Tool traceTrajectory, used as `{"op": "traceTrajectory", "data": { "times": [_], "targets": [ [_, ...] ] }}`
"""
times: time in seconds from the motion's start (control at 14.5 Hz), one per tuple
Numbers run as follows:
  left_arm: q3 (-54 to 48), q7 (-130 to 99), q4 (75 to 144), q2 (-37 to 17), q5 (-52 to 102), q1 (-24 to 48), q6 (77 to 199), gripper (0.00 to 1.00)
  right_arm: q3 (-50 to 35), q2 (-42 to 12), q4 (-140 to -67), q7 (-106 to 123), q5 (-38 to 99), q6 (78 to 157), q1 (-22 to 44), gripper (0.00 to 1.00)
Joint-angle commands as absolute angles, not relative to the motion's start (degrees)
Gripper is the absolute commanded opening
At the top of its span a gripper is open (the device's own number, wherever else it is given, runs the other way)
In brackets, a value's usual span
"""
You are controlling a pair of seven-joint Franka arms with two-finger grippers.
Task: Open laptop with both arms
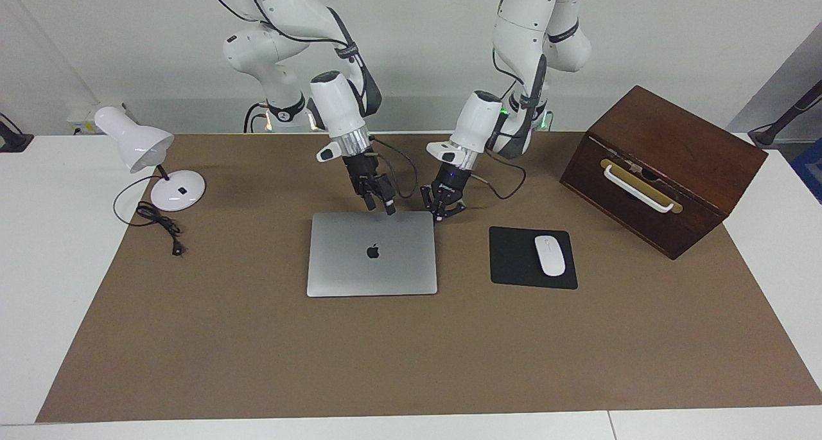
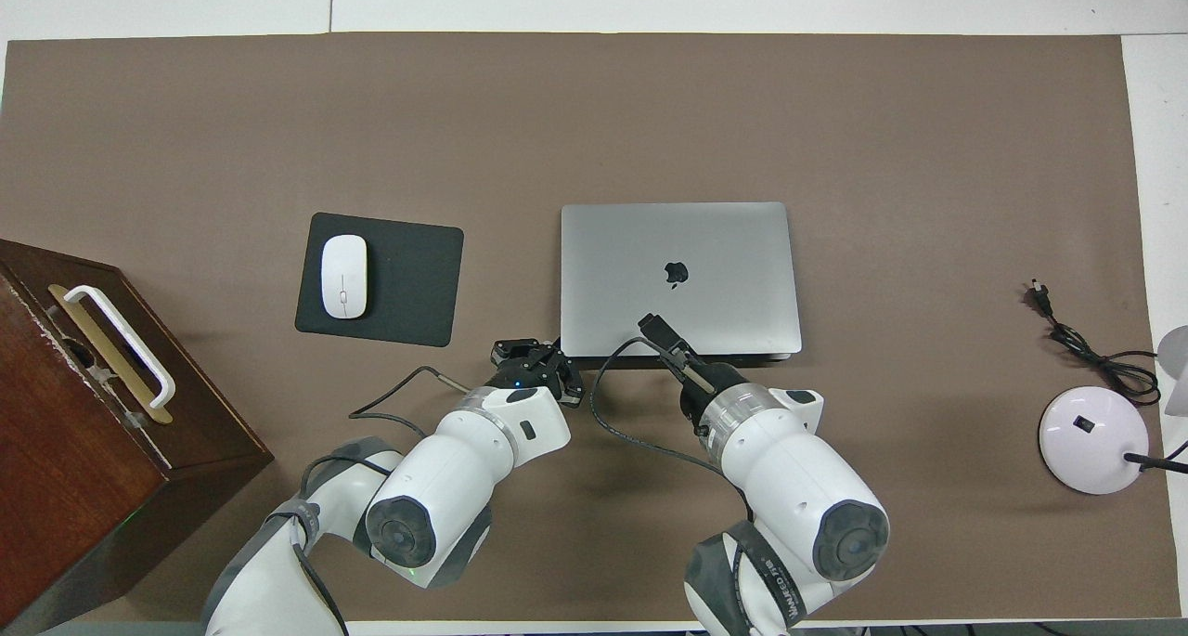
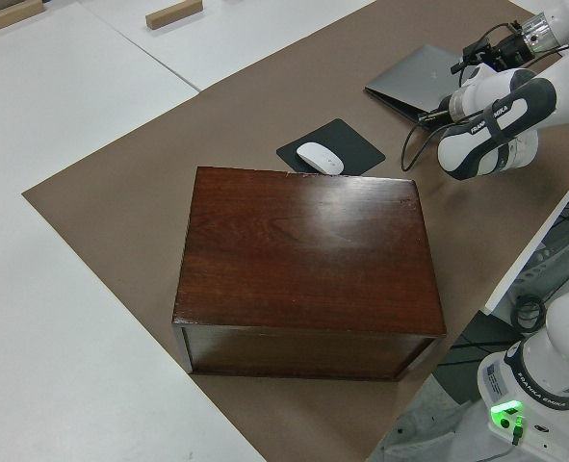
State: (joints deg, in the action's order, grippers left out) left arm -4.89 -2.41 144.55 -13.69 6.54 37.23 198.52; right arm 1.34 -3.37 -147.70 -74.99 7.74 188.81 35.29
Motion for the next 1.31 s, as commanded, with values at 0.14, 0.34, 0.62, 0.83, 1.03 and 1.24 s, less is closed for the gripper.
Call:
{"op": "traceTrajectory", "data": {
  "times": [0.14, 0.34, 0.62, 0.83, 1.03, 1.24],
  "targets": [
    [-4.4, -3.0, 141.9, -16.3, 7.0, 38.8, 198.7, 0.00, 1.1, -3.6, -146.9, -72.9, 8.2, 187.4, 34.2, 1.00],
    [-4.4, -2.9, 141.9, -16.3, 7.0, 38.8, 199.2, 0.00, 1.1, -3.6, -147.0, -72.5, 8.2, 187.4, 34.2, 1.00],
    [-4.4, -2.9, 141.9, -16.3, 7.0, 38.8, 199.3, 0.00, 1.1, -3.7, -146.9, -72.6, 8.2, 187.4, 34.1, 1.00],
    [-4.4, -2.9, 141.8, -16.4, 7.0, 38.8, 199.3, 0.00, 1.1, -4.0, -146.0, -72.7, 8.2, 187.4, 34.0, 1.00],
    [-4.4, -2.9, 141.8, -16.5, 7.0, 38.8, 199.3, 0.00, 1.1, -4.4, -143.7, -73.0, 8.2, 185.1, 34.1, 1.00],
    [-4.4, -3.0, 141.6, -16.7, 7.0, 38.8, 199.5, 0.00, 1.1, -4.8, -140.8, -73.2, 8.2, 181.6, 34.4, 1.00]
  ]
}}
